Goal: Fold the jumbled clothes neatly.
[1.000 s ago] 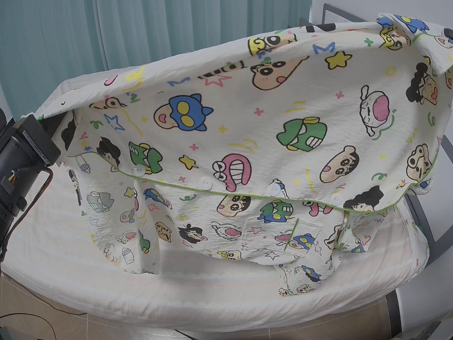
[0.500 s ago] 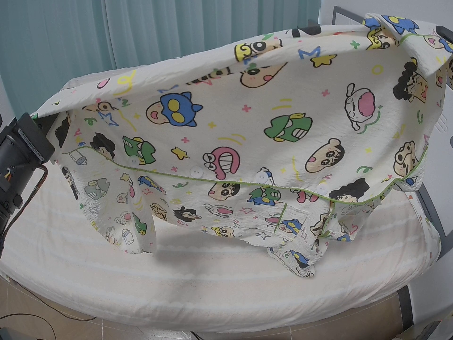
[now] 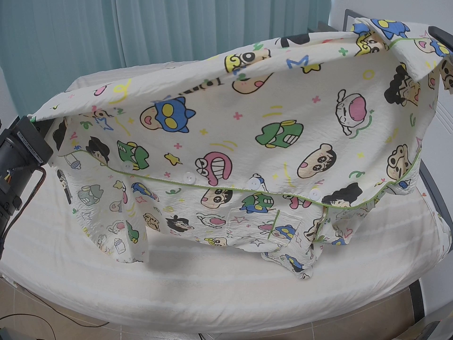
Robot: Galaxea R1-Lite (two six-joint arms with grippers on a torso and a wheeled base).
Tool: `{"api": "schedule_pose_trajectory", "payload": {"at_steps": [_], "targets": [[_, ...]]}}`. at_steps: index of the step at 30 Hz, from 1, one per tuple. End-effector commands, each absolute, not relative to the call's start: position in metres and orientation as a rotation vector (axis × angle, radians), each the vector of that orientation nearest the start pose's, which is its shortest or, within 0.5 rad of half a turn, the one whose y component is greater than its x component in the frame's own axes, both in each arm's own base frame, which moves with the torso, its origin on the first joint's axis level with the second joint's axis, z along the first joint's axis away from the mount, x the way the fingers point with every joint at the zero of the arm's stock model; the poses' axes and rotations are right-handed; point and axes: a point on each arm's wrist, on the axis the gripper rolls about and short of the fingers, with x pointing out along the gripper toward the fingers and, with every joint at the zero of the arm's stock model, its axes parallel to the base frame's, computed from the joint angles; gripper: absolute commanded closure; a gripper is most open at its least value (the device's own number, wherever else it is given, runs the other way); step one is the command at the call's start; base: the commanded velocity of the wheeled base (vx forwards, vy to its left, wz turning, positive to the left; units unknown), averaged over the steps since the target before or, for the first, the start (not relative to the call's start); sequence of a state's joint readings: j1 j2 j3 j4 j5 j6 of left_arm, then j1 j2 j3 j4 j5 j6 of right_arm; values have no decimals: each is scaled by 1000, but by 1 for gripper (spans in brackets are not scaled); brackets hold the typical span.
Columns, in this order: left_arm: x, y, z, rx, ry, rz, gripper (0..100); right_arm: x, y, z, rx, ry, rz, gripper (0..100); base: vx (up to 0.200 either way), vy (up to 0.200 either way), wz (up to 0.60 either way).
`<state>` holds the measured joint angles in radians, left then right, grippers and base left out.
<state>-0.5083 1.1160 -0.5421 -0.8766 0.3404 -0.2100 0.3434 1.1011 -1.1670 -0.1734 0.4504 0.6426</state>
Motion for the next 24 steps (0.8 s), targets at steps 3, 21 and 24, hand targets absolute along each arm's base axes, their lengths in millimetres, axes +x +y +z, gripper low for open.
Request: {"api": "schedule_pose_trajectory", "payload": {"at_steps": [3,21,24], "targets": [[138,-68,267,-332,-253,-180,100,121,54,377,592,21,838,100,0,67,0],[125,-62,255,-330,-239,-178,100,94,45,378,583,-26,862,100,-89,0,0],[122,-60,254,-338,-243,-180,100,87,42,377,580,-38,869,100,-200,0,0]]}}
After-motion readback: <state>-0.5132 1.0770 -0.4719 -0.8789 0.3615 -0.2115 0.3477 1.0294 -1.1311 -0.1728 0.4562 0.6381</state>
